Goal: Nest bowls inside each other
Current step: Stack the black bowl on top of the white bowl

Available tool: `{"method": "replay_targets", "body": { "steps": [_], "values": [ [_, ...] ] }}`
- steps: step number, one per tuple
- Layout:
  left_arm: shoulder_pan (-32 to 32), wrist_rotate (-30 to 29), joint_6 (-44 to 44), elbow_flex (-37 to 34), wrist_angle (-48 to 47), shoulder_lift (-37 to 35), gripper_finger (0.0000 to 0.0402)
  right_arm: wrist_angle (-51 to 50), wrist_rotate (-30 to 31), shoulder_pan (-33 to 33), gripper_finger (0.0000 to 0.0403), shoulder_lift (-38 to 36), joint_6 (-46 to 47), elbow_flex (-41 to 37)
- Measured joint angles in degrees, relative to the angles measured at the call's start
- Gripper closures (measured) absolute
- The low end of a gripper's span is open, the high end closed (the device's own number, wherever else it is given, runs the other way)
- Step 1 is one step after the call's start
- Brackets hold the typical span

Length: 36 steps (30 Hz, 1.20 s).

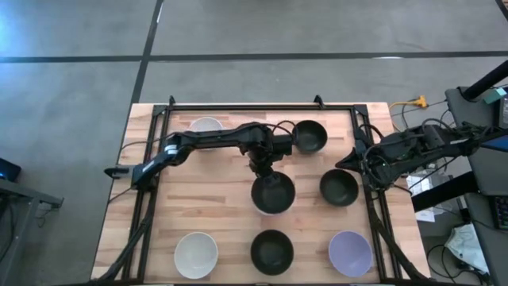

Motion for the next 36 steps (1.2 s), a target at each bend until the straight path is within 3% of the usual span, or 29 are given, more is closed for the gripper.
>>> {"method": "replay_targets", "body": {
  "steps": [16, 36],
  "values": [
    [0.00, -4.74, 0.35, -0.21, 0.51, 2.97, 0.0401, 0.10, -0.15, 0.00, 0.0394, -0.09, 1.72, -0.48],
    [-0.03, -3.99, 2.16, -4.48, 3.55, 3.69, 0.0401, 0.14, -0.15, 0.00, 0.0394, -0.07, 3.64, -0.51]
  ]
}}
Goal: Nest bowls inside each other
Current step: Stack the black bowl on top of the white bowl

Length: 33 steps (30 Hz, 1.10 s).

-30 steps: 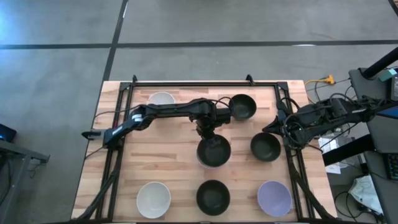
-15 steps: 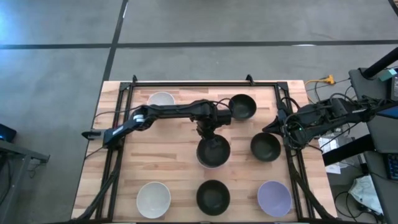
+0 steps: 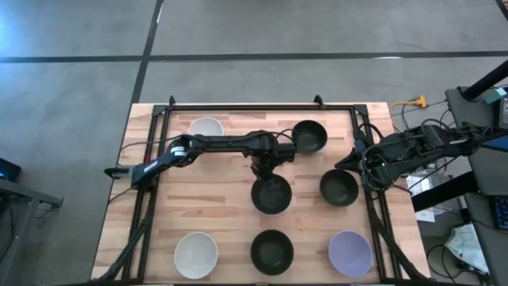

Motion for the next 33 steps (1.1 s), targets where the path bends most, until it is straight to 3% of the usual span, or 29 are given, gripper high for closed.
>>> {"method": "replay_targets", "body": {
  "steps": [6, 16, 22, 27, 33],
  "values": [
    [-0.02, 0.10, 2.61, 0.00, 1.50, 0.00, 0.0389, 0.00, 0.00, 0.00, 0.0394, 0.00, 0.01, 0.00],
    [-0.02, 0.20, 2.58, 0.41, 0.15, 0.00, 0.0279, 0.07, -1.09, 0.00, 0.0394, 0.05, 0.05, -0.02],
    [-0.02, -0.27, 2.65, 0.83, 0.07, -1.31, 0.0244, 0.42, -1.09, 0.00, 0.0394, 0.07, 0.04, -0.02],
    [0.00, -0.28, 2.69, 0.85, 0.74, -3.36, 0.0250, 0.51, -1.09, 0.00, 0.0394, 0.10, 0.06, -0.02],
    [0.00, -0.35, 2.86, 0.68, 3.72, -3.74, 0.0309, 0.91, -1.09, 0.00, 0.0394, 0.16, 0.04, -0.02]
  ]
}}
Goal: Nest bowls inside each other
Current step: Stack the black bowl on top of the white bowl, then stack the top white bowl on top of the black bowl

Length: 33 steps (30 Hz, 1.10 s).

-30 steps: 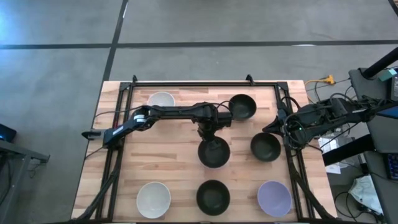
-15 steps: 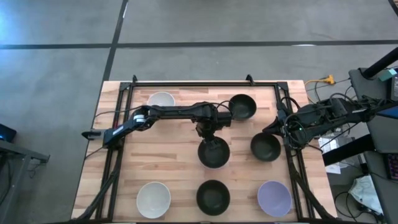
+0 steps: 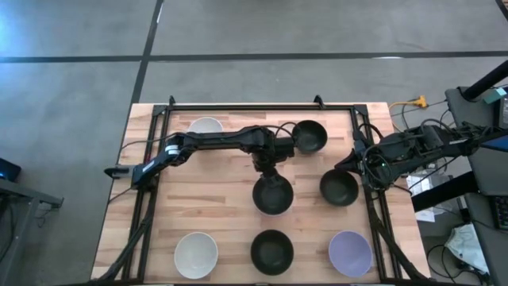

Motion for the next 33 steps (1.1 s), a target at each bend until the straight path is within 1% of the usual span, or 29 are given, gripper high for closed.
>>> {"method": "replay_targets", "body": {
  "steps": [5, 7, 14, 18, 21, 25, 29, 31, 33],
  "values": [
    [0.00, -0.15, 0.14, -0.77, 1.58, 0.22, 0.0376, 0.07, 0.00, 0.00, 0.0394, 0.00, 0.40, 0.00],
    [0.04, -0.47, 0.12, -1.56, 2.57, 0.22, 0.0394, 0.07, 0.02, 0.00, 0.0394, 0.00, 0.42, 0.00],
    [0.42, -1.82, 0.09, -4.58, 2.72, 0.13, 0.0394, 0.20, 0.00, 0.00, 0.0394, 0.00, 0.65, 0.00],
    [0.36, -2.01, -0.09, -4.67, 2.15, -0.17, 0.0394, 0.22, 0.02, 0.00, 0.0394, 0.00, 1.49, 0.00],
    [0.27, -3.18, -0.11, -4.44, 2.19, -2.35, 0.0394, 0.28, 0.00, 0.00, 0.0394, 0.00, 1.49, 0.00],
    [0.31, -7.18, 1.02, -4.84, 0.27, -5.98, 0.0394, 0.88, 0.02, 0.00, 0.0394, 0.03, 1.49, 0.00],
    [0.24, -15.95, 5.72, -5.38, -6.05, -8.82, 0.0394, 2.72, 0.02, 0.00, 0.0394, 0.05, 1.49, -0.41],
    [0.24, -20.24, 7.52, -6.89, -8.51, -10.39, 0.0394, 3.56, 0.03, 0.00, 0.0394, 0.05, 1.49, -0.84],
    [0.54, -22.14, 8.87, -9.93, -10.04, -12.32, 0.0394, 4.68, 0.04, 0.00, 0.0394, 0.06, 1.49, -1.51]
  ]
}}
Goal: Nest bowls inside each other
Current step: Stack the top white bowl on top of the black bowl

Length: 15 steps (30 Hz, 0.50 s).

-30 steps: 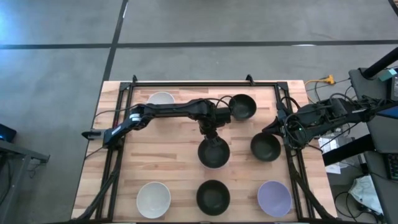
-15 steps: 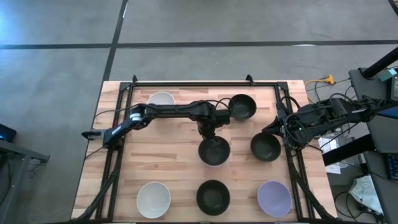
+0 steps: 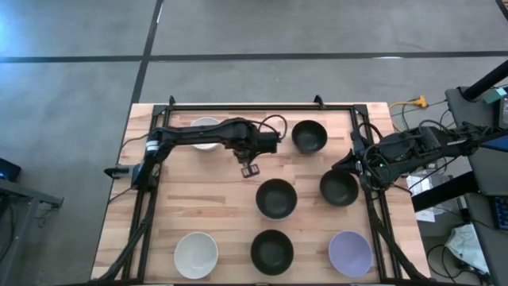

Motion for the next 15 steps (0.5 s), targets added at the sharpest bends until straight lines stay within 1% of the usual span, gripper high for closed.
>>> {"method": "replay_targets", "body": {
  "steps": [3, 7, 11, 13, 15],
  "values": [
    [0.25, -0.09, 1.19, -7.14, 0.79, -4.47, 0.0394, 2.37, 0.17, 0.00, 0.0394, 0.07, 0.53, -1.03],
    [0.65, -2.22, 1.15, -19.89, 3.15, -13.63, 0.0394, 4.91, 0.98, -0.02, 0.0394, 1.27, 1.92, -1.69],
    [2.79, -3.01, 0.80, -34.66, 12.32, -23.72, 0.0394, 7.45, 3.69, -0.02, 0.0394, 3.55, 1.68, -2.09],
    [4.36, -2.75, -1.37, -40.63, 15.81, -28.73, 0.0388, 8.83, 6.07, -0.02, 0.0394, 5.12, 1.36, -2.09],
    [5.71, -2.69, -1.74, -45.12, 16.94, -33.29, 0.0373, 10.71, 7.65, -0.05, 0.0394, 6.82, 1.21, -2.14]
  ]
}}
